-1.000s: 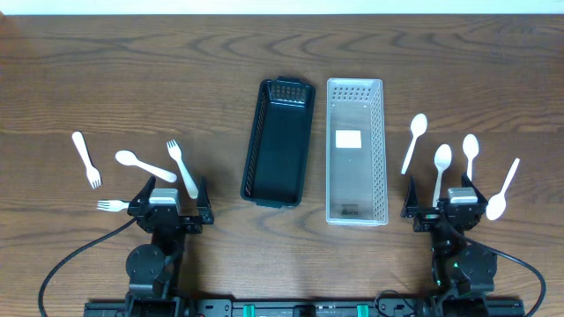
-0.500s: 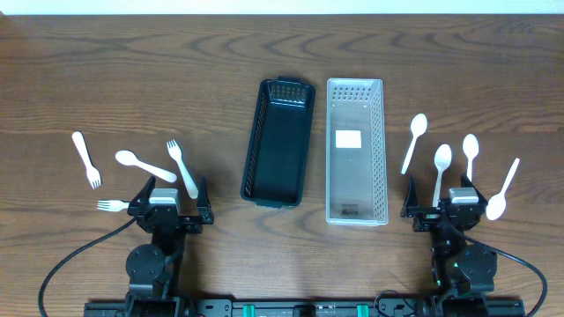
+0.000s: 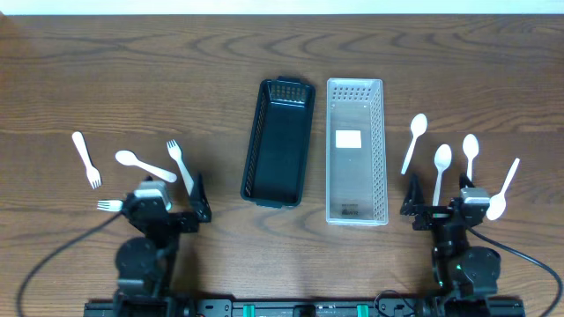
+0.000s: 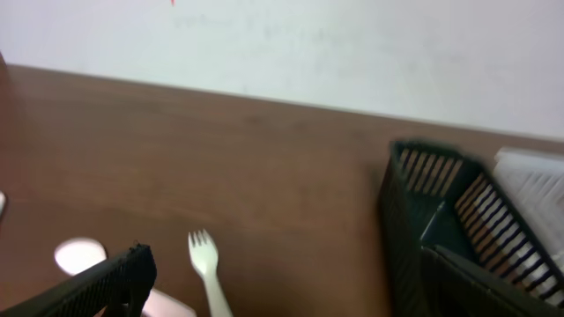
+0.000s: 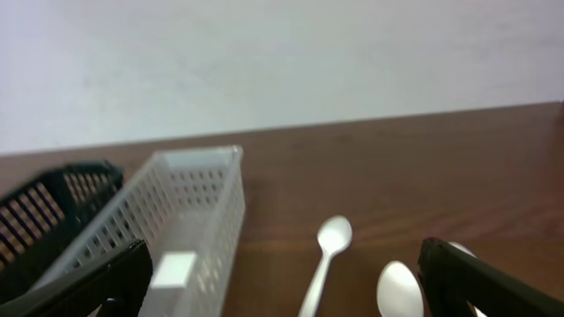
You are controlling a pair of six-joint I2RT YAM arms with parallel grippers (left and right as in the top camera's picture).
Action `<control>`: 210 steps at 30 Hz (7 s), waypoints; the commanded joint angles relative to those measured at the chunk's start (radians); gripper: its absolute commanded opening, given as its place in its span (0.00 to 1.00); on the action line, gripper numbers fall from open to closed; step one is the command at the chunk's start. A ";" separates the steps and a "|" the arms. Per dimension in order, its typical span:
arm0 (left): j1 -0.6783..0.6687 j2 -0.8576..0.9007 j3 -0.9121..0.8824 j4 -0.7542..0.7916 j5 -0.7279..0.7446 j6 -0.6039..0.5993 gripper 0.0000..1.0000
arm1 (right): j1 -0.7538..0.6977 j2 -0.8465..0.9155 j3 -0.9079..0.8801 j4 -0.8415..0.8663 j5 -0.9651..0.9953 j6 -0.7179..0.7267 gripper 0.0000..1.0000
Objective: Pack container
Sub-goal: 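Reach the right gripper to a white spoon and grasp it, then carry the spoon left and lower it into the white basket, then open the right gripper, release the spoon, and lift away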
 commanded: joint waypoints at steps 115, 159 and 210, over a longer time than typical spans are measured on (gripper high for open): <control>-0.003 1.046 1.115 -0.928 0.013 -0.026 0.98 | 0.144 1.710 1.684 -0.999 -0.043 0.169 0.01; -0.003 1.046 1.115 -0.932 0.013 -0.027 0.98 | 0.414 1.985 1.470 -0.920 -0.223 0.231 0.08; -0.007 1.542 1.114 -0.890 0.027 -0.008 0.74 | 0.139 1.635 1.877 -1.168 0.042 0.092 0.13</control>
